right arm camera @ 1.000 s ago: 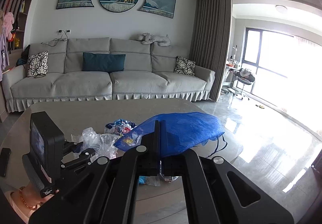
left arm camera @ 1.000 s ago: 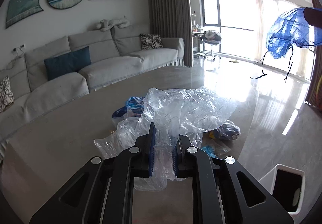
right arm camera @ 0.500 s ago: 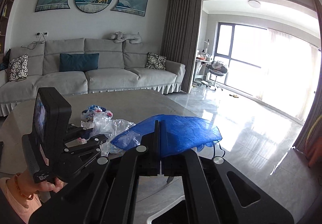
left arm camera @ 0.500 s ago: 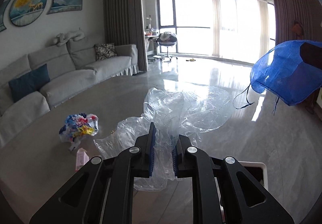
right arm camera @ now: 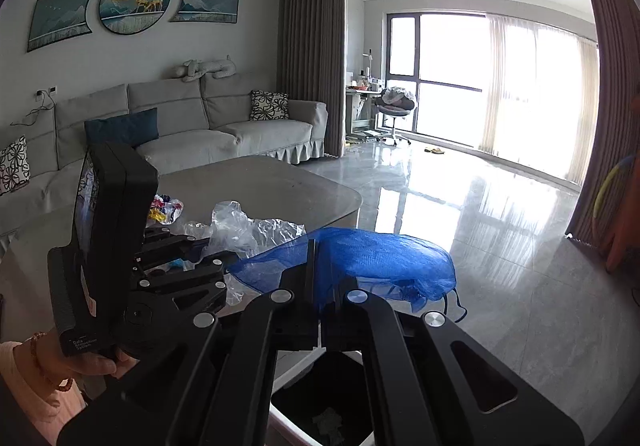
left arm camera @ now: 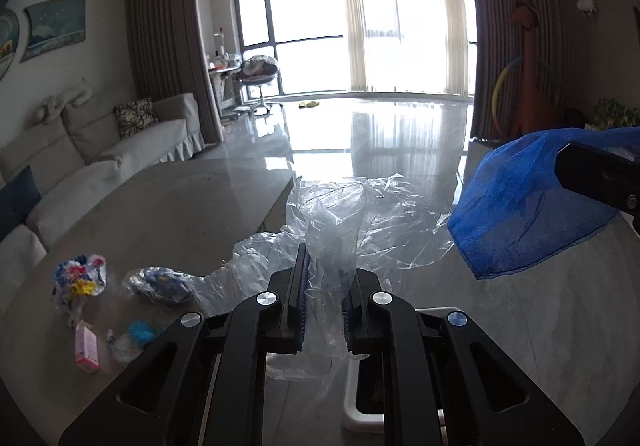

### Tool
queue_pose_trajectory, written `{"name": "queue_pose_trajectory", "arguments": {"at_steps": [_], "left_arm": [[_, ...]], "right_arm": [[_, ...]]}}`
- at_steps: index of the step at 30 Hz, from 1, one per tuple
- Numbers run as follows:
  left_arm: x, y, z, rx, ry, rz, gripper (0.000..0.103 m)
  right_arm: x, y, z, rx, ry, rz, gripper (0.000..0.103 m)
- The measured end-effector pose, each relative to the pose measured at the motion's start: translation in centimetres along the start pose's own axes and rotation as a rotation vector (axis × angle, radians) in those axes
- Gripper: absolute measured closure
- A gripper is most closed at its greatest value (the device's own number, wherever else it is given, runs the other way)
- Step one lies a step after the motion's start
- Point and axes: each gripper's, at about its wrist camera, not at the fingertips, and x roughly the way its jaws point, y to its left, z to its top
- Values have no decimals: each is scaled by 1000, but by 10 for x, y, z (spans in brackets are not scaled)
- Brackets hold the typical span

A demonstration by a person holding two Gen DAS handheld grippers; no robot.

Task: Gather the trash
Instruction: 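Carry the plastic bag and blue mesh bag over the trash bin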

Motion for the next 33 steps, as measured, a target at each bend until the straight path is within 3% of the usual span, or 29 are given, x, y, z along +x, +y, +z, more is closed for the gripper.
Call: {"name": "queue_pose_trajectory", "arguments": {"at_steps": [2, 12, 18, 27, 33], "left_arm": [[9, -9, -2, 21, 12, -63, 89], [61, -56, -26, 225, 103, -181, 89], [95, -72, -45, 290, 180, -259, 89], [146, -95, -71, 383, 312, -342, 89], [163, -95, -84, 419, 349, -358, 89]], "right_arm": [[2, -5, -11, 19, 17, -5, 102], [16, -31, -50, 99, 90, -47, 102], [34, -39, -63, 125, 141, -66, 102], [56, -56, -85, 173, 204, -91, 102], [73, -61, -100, 181, 240, -64, 102]]}}
